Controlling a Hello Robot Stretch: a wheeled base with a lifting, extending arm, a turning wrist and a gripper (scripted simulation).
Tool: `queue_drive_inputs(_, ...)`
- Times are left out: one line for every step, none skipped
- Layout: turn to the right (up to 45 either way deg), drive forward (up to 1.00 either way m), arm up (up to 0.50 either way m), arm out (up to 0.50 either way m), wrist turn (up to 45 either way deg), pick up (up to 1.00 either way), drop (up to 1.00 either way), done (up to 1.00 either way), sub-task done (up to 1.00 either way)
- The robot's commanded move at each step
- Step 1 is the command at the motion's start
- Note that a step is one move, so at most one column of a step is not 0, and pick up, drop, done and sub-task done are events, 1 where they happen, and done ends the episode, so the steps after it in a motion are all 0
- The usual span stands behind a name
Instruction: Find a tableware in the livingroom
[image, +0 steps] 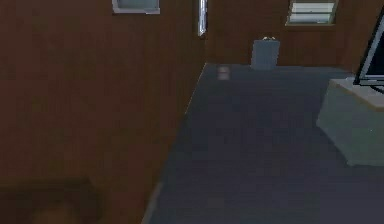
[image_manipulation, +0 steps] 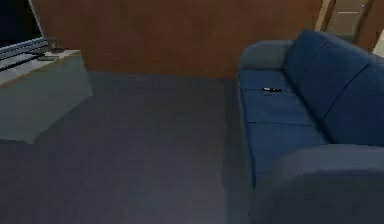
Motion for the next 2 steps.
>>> queue_drive_inputs(45.0,0.00,0.00,0.00,0.0,0.00,0.00,0.00,0.00)
queue_drive_inputs(24.0,0.00,0.00,0.00,0.0,0.00,0.00,0.00,0.00)
